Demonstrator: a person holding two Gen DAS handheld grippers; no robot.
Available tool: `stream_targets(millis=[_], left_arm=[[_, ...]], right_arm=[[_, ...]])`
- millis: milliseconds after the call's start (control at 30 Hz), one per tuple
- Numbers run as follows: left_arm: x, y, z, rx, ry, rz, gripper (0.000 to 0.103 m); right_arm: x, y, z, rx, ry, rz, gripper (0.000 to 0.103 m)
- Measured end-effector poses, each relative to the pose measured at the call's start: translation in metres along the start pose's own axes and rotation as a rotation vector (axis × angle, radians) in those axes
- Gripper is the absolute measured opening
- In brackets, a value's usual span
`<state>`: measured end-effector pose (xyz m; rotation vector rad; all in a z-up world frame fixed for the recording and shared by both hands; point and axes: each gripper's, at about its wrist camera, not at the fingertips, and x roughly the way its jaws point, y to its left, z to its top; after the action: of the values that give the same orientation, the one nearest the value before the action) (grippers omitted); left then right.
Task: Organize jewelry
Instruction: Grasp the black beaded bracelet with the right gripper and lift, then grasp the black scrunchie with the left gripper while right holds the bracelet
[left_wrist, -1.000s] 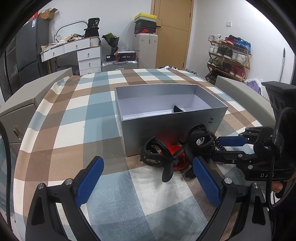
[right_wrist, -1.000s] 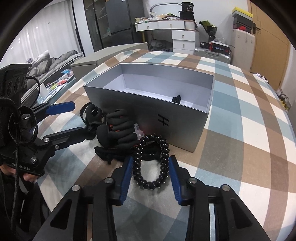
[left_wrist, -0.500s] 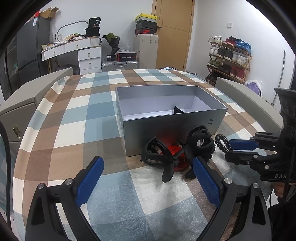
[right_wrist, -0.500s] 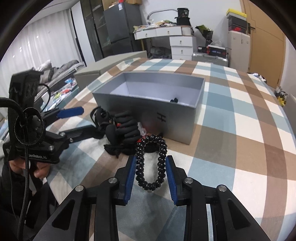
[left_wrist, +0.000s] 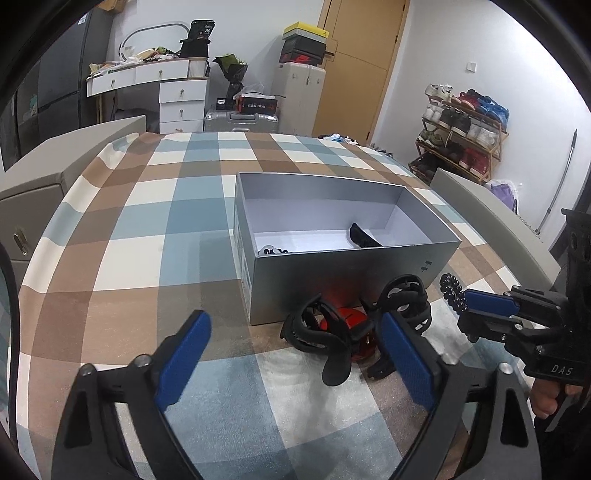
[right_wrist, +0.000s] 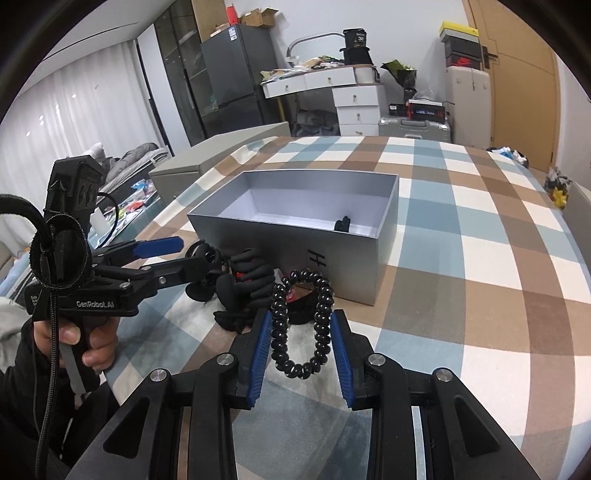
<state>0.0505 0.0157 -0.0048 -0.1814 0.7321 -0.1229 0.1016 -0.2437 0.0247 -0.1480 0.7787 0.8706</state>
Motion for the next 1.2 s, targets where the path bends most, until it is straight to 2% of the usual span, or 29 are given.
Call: stream_targets(millis=[33,167,233,267,467,967,1000,1067,1100,1200], left_arm=[[0.0,-0.001,-0.001,0.005,0.005,-0.004,0.075],[0.002,-0.006,-0.001,0.031,0.029,-0.036,0.063],[0.002,-0.007,-0.002,0.037,0.038,-0.072,0.047],[0.002,-0.007,-0.002,0.037,0.042,-0.089,0.045],[-0.002,-0.005,-0.002,0.027,0.03,-0.097,0.044],[-0.022,-0.007,0.004,0.053,-0.084,-0.041,0.044],[-0.023,-0.008,0.005,0.055,-0.091,-0.041,0.035],[-0.025,-0.007,0.008,0.055,-0.102,-0.038,0.031],[-0.025,-0.007,0.009,0.056,-0.102,-0.037,0.01],[-0.016,-0.006,0.01,0.058,-0.065,-0.023,0.007]], right_arm=[[0.0,0.0,0.0,0.0,-0.001,0.0,0.031],[-0.001,0.0,0.001,0.004,-0.004,0.006,0.031],[-0.001,0.0,0.001,0.002,-0.004,0.008,0.031],[-0.001,0.0,0.001,0.0,-0.004,0.008,0.031],[-0.001,0.0,0.001,-0.002,-0.005,0.01,0.031],[-0.013,-0.004,0.007,0.023,-0.074,0.02,0.031],[-0.015,-0.005,0.008,0.025,-0.082,0.021,0.031],[-0.017,-0.006,0.012,0.034,-0.094,0.024,0.031],[-0.017,-0.007,0.014,0.036,-0.095,0.028,0.031],[-0.019,-0.008,0.016,0.039,-0.103,0.023,0.031]])
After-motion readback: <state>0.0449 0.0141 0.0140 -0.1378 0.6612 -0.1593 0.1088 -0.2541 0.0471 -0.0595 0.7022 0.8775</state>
